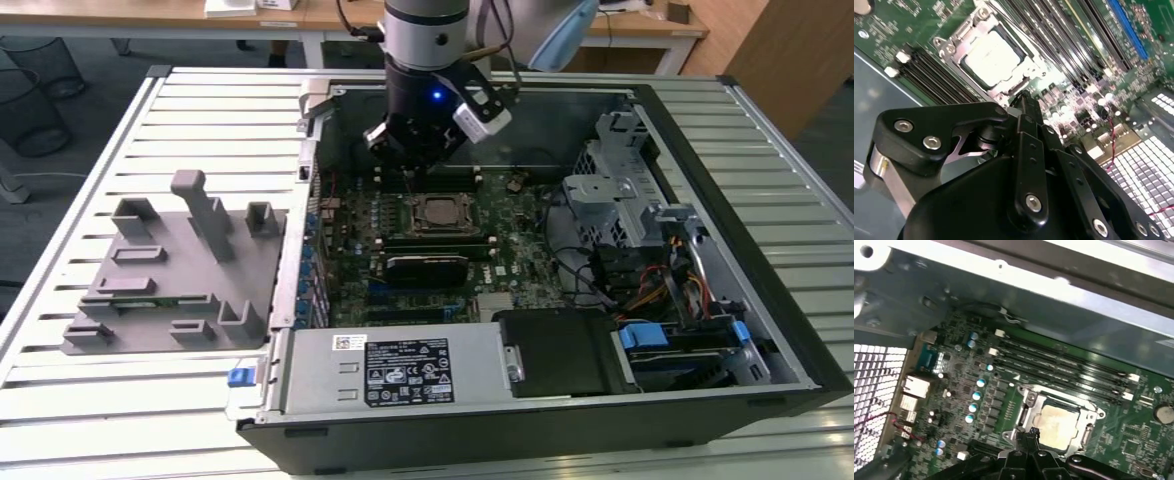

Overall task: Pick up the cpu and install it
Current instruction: 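Install the first cpu locking lever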

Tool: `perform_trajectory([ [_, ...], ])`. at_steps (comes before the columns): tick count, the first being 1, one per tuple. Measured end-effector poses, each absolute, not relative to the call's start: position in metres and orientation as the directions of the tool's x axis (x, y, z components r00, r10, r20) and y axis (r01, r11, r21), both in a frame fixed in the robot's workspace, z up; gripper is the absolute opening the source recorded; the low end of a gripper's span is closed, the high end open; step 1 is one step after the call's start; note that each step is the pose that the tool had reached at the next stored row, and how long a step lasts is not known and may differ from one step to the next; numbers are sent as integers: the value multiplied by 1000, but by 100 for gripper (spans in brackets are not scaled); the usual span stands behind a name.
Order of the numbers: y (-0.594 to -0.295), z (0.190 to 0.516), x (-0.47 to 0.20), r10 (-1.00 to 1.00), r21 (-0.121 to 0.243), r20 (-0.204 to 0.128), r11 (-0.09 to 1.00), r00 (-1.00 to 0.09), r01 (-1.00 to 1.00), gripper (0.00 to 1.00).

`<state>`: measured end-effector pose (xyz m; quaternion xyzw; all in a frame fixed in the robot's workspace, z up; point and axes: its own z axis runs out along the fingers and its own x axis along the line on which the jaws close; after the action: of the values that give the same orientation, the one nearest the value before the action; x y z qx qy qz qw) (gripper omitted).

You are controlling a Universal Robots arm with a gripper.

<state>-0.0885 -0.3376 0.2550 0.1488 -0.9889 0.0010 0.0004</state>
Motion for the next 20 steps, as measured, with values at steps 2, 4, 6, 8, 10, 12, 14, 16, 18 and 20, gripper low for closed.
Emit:
perform_trajectory([
  [2,-337,255,-91,-294,-2,0,956,-956,-294,11],
  [4,-336,255,-93,-294,-2,0,956,-956,-294,11],
  [6,-336,255,-94,-294,-2,0,956,-956,-294,11],
  [8,-336,255,-95,-294,-2,-1,956,-956,-294,11],
  [10,-336,255,-95,-294,-2,-1,956,-956,-294,11],
  [12,-336,255,-96,-293,-2,-1,956,-956,-293,11],
  [14,-336,255,-98,-292,-2,-1,956,-956,-292,11],
  [16,-336,255,-99,-292,-2,-1,956,-956,-292,11],
  [18,-336,255,-102,-291,-3,-2,957,-957,-291,11],
  [20,-336,255,-106,-290,-3,-4,957,-957,-290,11],
])
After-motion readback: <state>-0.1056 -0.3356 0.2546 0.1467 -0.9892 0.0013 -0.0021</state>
